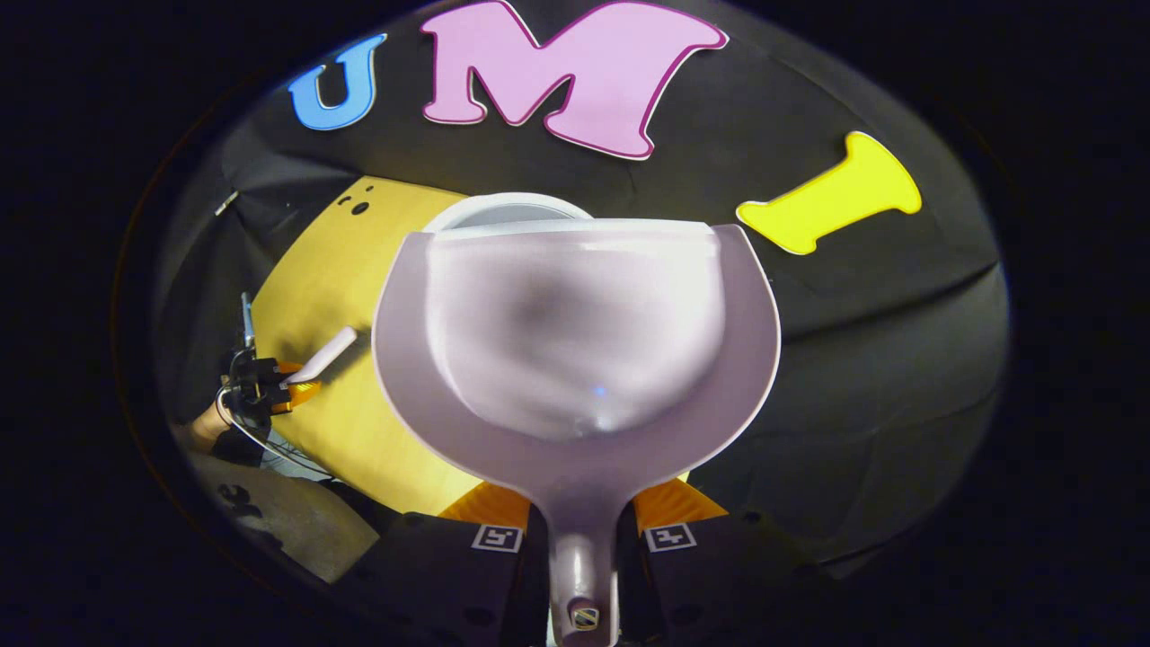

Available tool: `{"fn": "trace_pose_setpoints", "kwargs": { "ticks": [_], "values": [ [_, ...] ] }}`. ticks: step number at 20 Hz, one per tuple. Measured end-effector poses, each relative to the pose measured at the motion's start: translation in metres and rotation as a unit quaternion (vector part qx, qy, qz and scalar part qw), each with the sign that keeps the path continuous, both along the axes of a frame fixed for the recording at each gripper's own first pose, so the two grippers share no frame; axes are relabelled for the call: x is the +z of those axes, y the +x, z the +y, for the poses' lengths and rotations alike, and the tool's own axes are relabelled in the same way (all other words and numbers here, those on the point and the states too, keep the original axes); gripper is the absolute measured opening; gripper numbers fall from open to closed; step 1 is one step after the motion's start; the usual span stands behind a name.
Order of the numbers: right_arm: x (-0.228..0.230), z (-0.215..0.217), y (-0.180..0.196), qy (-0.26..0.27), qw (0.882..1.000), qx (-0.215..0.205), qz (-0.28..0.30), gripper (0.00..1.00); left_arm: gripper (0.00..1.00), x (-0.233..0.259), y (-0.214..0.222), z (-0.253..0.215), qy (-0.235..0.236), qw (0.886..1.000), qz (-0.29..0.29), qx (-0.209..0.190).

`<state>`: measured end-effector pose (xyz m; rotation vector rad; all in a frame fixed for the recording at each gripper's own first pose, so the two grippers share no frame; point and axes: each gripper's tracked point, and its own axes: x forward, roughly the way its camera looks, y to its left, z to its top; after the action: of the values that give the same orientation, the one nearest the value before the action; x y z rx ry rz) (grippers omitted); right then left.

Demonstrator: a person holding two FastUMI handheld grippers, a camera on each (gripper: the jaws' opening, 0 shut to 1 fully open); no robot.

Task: Pick up the small broom and dustpan from the desktop, sweep the trash into the dustpan with the broom, and then empty the trash into the garbage bin.

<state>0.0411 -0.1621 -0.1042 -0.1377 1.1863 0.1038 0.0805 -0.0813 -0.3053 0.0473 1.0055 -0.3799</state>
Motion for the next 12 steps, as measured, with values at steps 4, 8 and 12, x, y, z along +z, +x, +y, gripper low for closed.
{"fn": "trace_pose_setpoints", "kwargs": {
  "ticks": [4,8,12],
  "values": [
    [-0.021,0.036,-0.055,0.032,0.999,0.011,0.003,0.34,0.28,0.004,0.0,0.005,0.006,1.0,-0.005,0.006],
    [-0.062,0.081,-0.101,0.063,0.998,0.018,0.023,0.34,0.28,0.004,-0.003,0.01,0.012,1.0,-0.003,0.011],
    [-0.12,0.132,-0.135,0.092,0.994,0.035,0.051,0.34,0.28,0.004,-0.007,0.015,0.016,1.0,-0.001,0.019]
  ]
}}
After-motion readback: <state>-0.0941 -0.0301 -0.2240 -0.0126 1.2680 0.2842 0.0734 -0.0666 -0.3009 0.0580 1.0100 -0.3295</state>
